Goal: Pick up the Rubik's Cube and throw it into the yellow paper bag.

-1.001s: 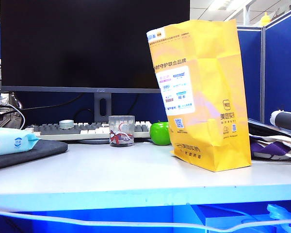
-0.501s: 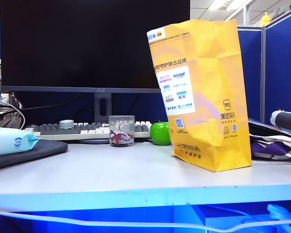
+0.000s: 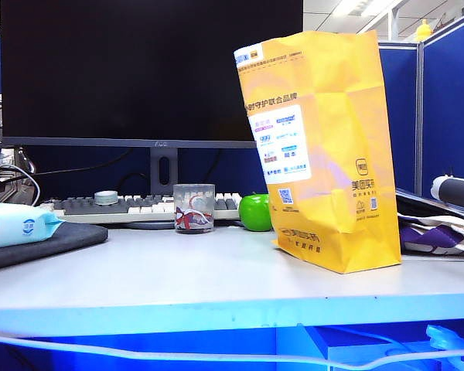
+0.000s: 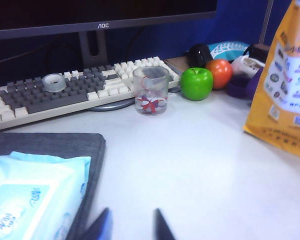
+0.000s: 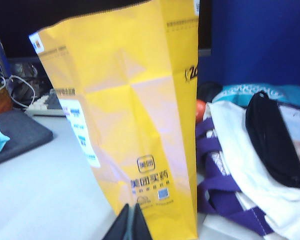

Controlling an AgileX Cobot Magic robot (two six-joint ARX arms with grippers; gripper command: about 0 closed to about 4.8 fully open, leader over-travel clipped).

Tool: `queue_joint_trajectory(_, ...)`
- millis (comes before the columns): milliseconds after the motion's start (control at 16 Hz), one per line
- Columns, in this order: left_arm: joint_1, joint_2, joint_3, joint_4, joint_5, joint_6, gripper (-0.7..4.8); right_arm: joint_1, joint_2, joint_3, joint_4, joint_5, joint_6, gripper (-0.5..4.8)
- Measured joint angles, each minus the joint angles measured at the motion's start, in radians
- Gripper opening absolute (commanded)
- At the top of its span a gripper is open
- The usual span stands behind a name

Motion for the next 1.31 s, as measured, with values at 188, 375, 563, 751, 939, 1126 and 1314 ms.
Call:
queue_joint_trajectory(188, 0.000, 0.000, 0.000, 0.006, 0.000, 0.014, 1.11, 0.000, 0.000, -0.012, 0.000, 0.000, 0.000, -0.01)
queue_joint_trajectory(375, 0.000, 0.000, 0.000, 0.085, 0.006, -0.035, 1.11, 0.000, 0.000, -0.012, 0.000, 0.000, 0.000, -0.01)
queue_joint_trajectory(563, 0.000, 0.000, 0.000, 0.092, 0.006, -0.054, 1.11, 0.000, 0.000, -0.013, 0.000, 0.000, 0.000, -0.01)
queue_joint_trajectory(751, 0.000, 0.000, 0.000, 0.090, -0.010, -0.078, 1.11, 0.000, 0.000, -0.012, -0.018, 0.000, 0.003, -0.01)
queue_joint_trajectory(939, 0.000, 0.000, 0.000, 0.090, -0.007, -0.080, 1.11, 0.000, 0.000, -0.013, -0.030, 0.000, 0.004, -0.01)
queue_joint_trajectory(1126, 0.000, 0.000, 0.000, 0.090, -0.007, -0.080, 1.11, 0.000, 0.000, -0.013, -0.030, 0.000, 0.004, -0.01)
queue_joint_trajectory(1314, 0.000, 0.000, 0.000, 0.090, -0.007, -0.080, 1.11, 0.000, 0.000, -0.013, -0.030, 0.000, 0.004, -0.01)
